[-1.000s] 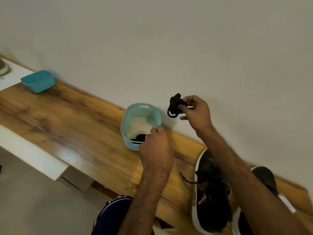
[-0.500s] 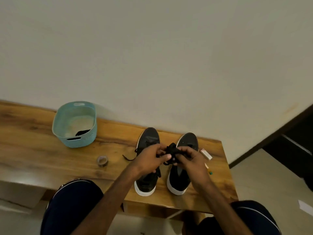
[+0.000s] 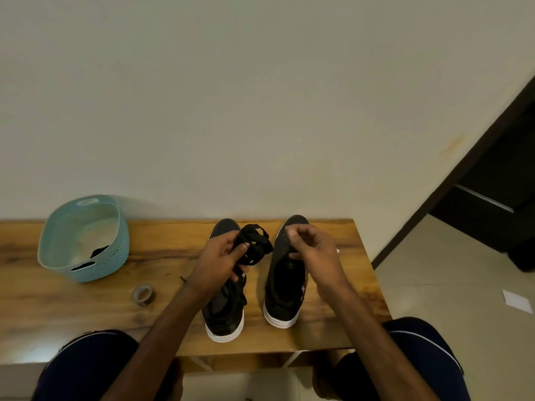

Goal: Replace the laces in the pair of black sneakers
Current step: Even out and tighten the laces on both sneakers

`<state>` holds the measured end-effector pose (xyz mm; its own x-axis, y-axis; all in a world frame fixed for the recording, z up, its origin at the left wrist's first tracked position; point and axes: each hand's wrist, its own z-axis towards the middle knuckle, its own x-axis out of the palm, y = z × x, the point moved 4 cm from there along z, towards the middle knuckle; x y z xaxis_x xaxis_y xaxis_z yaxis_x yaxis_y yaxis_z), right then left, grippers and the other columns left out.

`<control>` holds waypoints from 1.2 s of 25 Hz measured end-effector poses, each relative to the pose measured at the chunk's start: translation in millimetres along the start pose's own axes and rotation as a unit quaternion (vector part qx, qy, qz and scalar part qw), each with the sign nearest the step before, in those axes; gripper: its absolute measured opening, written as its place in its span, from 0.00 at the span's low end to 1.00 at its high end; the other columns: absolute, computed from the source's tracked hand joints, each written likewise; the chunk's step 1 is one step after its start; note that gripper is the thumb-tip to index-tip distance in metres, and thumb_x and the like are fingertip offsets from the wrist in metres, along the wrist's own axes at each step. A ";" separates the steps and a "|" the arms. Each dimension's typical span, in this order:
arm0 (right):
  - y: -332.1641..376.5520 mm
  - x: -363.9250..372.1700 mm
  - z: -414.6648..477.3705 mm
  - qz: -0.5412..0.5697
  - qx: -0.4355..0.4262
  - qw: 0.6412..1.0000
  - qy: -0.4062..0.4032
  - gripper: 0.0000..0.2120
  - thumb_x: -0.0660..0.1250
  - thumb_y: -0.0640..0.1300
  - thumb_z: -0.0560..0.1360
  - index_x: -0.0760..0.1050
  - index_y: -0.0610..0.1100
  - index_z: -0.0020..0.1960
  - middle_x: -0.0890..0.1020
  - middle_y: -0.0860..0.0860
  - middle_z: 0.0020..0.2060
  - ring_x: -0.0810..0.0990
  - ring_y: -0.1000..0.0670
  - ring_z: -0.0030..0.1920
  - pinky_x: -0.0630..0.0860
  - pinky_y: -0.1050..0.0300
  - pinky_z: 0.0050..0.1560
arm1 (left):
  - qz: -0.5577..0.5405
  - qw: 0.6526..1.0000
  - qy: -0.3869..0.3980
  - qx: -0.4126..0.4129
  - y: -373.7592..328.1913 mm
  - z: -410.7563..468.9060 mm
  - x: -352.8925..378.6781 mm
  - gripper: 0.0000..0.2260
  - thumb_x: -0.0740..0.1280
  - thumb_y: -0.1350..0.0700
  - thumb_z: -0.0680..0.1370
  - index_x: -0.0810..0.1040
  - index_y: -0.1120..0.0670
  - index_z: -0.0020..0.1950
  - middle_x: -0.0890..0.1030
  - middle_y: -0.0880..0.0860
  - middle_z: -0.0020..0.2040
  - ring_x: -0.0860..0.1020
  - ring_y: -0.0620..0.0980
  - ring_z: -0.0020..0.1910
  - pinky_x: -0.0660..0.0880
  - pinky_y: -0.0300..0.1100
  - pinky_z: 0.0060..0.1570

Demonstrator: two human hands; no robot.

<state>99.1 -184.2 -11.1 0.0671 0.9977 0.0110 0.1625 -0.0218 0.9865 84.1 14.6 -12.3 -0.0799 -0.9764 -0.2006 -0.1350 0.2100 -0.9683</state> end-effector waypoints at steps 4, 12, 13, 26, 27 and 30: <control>-7.0 35.6 -8.8 -0.084 -0.040 0.987 0.127 0.13 0.71 0.49 0.77 0.80 0.47 0.59 0.84 0.50 0.50 0.84 0.52 0.52 0.82 0.53 0.52 | 0.058 0.998 -0.011 0.028 -3.4 -2.3 6.2 0.09 0.67 0.59 0.80 0.75 0.52 0.60 0.84 0.52 0.41 0.78 0.43 0.28 0.73 0.35 0.27; -8.6 7.3 2.5 0.217 0.111 0.970 -0.012 0.07 0.68 0.42 0.79 0.79 0.41 0.55 0.85 0.46 0.42 0.84 0.48 0.48 0.81 0.55 0.43 | 0.000 0.998 -0.065 -0.007 1.2 -5.8 -2.9 0.07 0.60 0.62 0.83 0.78 0.57 0.54 0.80 0.53 0.38 0.73 0.45 0.27 0.69 0.37 0.25; -7.7 3.6 4.1 0.243 0.115 0.963 -0.030 0.06 0.67 0.43 0.79 0.78 0.41 0.54 0.83 0.48 0.38 0.84 0.50 0.45 0.80 0.55 0.41 | -0.069 0.994 -0.080 -0.037 2.3 -6.4 -6.4 0.07 0.59 0.62 0.83 0.77 0.57 0.54 0.81 0.54 0.39 0.74 0.46 0.27 0.69 0.38 0.24; 1.3 8.9 0.9 -0.203 -0.171 0.963 -0.048 0.12 0.65 0.45 0.81 0.76 0.52 0.64 0.76 0.56 0.59 0.75 0.57 0.61 0.74 0.59 0.59 | -0.015 0.990 -0.133 0.048 -1.8 -7.2 -24.6 0.05 0.58 0.55 0.84 0.72 0.54 0.56 0.79 0.49 0.41 0.75 0.47 0.37 0.71 0.44 0.35; 0.7 20.8 -4.9 -0.154 -0.155 0.976 0.008 0.12 0.66 0.45 0.80 0.76 0.50 0.64 0.79 0.55 0.58 0.77 0.57 0.59 0.76 0.60 0.57 | 0.019 0.991 -0.119 0.062 -2.6 -5.9 -18.9 0.01 0.58 0.57 0.84 0.68 0.54 0.54 0.76 0.49 0.40 0.74 0.47 0.37 0.70 0.44 0.35; -4.7 57.9 -26.9 -0.063 -0.099 0.979 0.165 0.13 0.67 0.42 0.80 0.75 0.44 0.64 0.83 0.48 0.52 0.82 0.54 0.54 0.79 0.61 0.53 | 0.047 0.991 -0.083 0.096 -6.5 -4.9 -5.7 0.08 0.59 0.64 0.82 0.60 0.54 0.53 0.72 0.50 0.45 0.74 0.46 0.41 0.72 0.39 0.37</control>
<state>75.8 -124.6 -10.7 -0.2689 0.9588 -0.0921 -0.0463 0.0827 0.9955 80.6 19.1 -4.1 0.0816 -0.9512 -0.2977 0.0562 0.3026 -0.9515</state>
